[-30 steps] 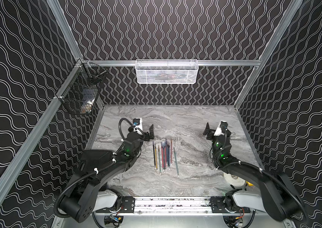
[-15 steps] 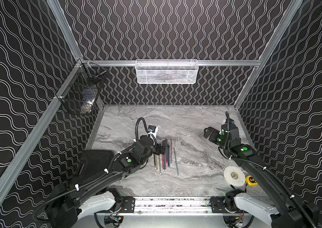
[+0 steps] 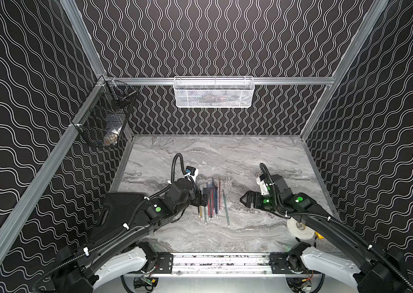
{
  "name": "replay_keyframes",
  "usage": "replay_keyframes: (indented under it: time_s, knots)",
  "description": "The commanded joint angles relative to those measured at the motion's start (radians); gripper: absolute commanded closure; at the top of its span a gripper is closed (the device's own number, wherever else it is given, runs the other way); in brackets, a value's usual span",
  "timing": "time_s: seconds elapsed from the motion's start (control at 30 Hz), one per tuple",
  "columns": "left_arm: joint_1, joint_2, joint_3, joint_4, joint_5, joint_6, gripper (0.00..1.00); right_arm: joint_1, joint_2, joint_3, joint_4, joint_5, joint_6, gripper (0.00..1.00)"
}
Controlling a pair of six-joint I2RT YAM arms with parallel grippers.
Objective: Remove the protective cover of the pencils
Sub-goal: Pick up the pencil from the center of the board.
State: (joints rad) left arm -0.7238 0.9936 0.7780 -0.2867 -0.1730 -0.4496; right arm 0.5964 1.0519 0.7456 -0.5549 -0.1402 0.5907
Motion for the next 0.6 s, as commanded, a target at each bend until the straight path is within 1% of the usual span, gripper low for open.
replay_keyframes:
  time_s: [0.0, 0.07, 0.1, 0.13, 0.3, 0.43, 0.57]
  knots:
    - [0.004, 0.039, 0.066, -0.026, 0.131, -0.058, 0.0, 0.06, 0.033, 0.025, -0.036, 0.099, 0.004, 0.04]
    - [0.004, 0.03, 0.077, -0.01, 0.172, -0.047, 0.0, 0.1, 0.07, 0.044, -0.043, 0.133, 0.003, 0.05]
    - [0.004, 0.015, 0.072, 0.0, 0.176, -0.039, 0.0, 0.116, 0.086, 0.053, -0.046, 0.146, 0.004, 0.04]
    - [0.004, -0.003, 0.069, 0.0, 0.174, -0.027, 0.0, 0.131, 0.106, 0.064, -0.046, 0.159, 0.004, 0.01]
    - [0.004, -0.038, 0.069, -0.049, 0.192, 0.015, 0.0, 0.174, 0.163, 0.109, -0.042, 0.184, -0.004, 0.01]
    - [-0.005, 0.007, 0.03, -0.039, 0.274, -0.011, 0.0, 0.175, 0.135, 0.122, -0.055, 0.241, 0.001, 0.01]
    - [-0.049, 0.098, 0.049, -0.093, 0.254, -0.035, 0.0, 0.173, 0.078, 0.094, -0.059, 0.283, 0.026, 0.01]
